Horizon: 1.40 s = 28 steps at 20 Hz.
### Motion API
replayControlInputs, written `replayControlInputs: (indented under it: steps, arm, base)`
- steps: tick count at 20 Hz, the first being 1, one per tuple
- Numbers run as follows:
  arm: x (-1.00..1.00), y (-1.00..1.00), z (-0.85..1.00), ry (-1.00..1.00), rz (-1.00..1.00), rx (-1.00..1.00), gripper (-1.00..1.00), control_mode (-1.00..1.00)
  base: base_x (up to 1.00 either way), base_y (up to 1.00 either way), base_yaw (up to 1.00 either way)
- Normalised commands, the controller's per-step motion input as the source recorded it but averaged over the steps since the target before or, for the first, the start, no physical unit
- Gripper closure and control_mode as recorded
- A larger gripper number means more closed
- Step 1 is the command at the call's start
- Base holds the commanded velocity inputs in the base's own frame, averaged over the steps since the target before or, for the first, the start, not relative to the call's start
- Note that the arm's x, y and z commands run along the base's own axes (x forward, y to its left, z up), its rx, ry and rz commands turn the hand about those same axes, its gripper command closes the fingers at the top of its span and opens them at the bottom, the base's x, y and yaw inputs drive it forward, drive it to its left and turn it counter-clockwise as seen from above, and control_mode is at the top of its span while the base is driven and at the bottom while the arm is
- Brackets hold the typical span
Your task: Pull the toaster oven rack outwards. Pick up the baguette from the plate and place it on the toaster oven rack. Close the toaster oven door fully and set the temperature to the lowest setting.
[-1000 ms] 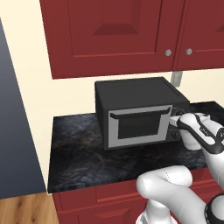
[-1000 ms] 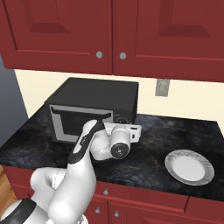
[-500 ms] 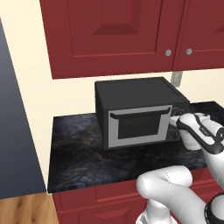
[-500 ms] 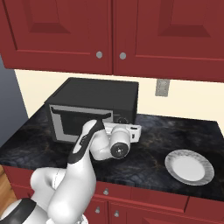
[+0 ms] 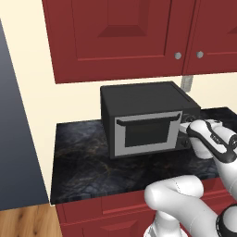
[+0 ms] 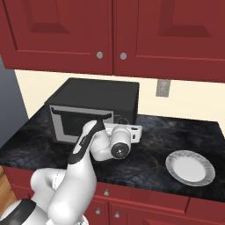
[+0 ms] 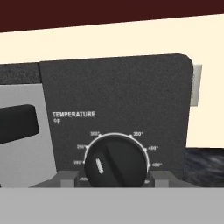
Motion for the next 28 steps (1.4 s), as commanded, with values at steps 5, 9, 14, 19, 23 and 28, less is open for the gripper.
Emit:
replayControlInputs:
  steps: [5,9,14,19,23,28]
  arm:
    - [0.0,0.0,0.0,0.0,0.0,0.0,1.0,-1.0]
    - [0.0,0.0,0.0,0.0,0.0,0.0,1.0,-1.0]
    - [0.0,0.0,0.0,-0.04,0.0,-0.01,1.0,-1.0]
    - [0.0,0.0,0.0,0.0,0.0,-0.05,1.0,-1.0]
    - [0.0,0.0,0.0,0.0,0.0,-0.02,1.0,-1.0]
    - [0.01,-0.02,-0.01,0.0,0.0,-0.01,1.0,-1.0]
  base:
    - [0.0,0.0,0.0]
    - [0.0,0.0,0.0]
    - [0.0,0.0,0.0]
    - [0.0,0.0,0.0]
    - [0.0,0.0,0.0]
    - [0.0,0.0,0.0]
